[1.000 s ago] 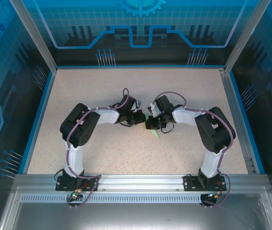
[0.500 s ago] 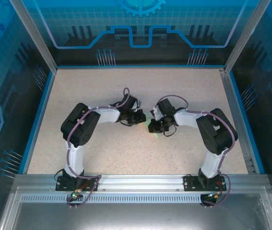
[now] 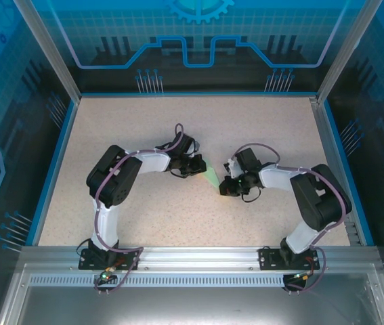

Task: Fold a paper plane with a square sheet of paper (pick it up from the middle)
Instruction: Fold the wing for the fifth time at the center of the table, then turn over a paper plane at the center of the table.

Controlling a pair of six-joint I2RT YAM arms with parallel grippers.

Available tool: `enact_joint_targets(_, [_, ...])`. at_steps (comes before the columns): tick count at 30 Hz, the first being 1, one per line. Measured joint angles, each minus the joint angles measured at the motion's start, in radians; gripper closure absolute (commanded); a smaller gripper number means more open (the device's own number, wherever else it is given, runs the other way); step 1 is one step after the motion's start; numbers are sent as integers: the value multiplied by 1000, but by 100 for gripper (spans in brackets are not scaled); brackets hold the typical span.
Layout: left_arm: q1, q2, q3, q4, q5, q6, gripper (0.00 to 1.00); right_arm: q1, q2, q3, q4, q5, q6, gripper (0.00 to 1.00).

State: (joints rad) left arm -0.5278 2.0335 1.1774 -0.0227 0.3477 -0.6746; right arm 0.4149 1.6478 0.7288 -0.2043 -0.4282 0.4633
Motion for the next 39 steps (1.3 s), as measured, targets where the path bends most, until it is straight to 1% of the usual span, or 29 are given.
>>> enact_joint_targets(4, [0,0,0,0,0,0,88,-33,-37,-54,14,-29,14,94])
enact_joint_targets(7, [0,0,1,0,2,0,85,-58,-75,-97,19,-46,27,90])
enact_joint_targets(10, [-1,0,6,-3,6,3,80,-72,-148,-139,8,-51,43,80])
enact_joint_targets(13, [-7,-24,8,-28,-8,16,65,-84,-275,-146,-15,-25,52,59])
enact_joint_targets(15, [-13,-65,9,-63,-32,26,56,-96,-382,-144,-33,28,57,46])
enact_joint_targets(17, [-26,-114,16,-106,-71,27,50,-108,-472,-143,-53,92,57,37])
enact_joint_targets(18, [-35,-140,27,-137,-95,27,48,-115,-515,-142,-64,129,58,34])
enact_joint_targets(21, [-69,-184,77,-218,-177,24,42,-132,-597,-142,-86,217,58,30])
enact_joint_targets(24, [-110,-195,124,-293,-270,15,37,-147,-641,-153,-91,274,63,26])
enact_joint_targets(26, [-142,-195,145,-350,-340,-2,34,-154,-650,-170,-91,296,66,23])
enact_joint_targets(30, [-212,-180,207,-465,-459,-51,32,-161,-632,-194,-105,330,69,16])
enact_joint_targets(34, [-255,-113,293,-515,-521,-92,32,-169,-602,-195,-111,351,71,14])
enact_joint_targets(39, [-259,0,389,-579,-575,-119,33,-176,-565,-195,-120,355,71,13])
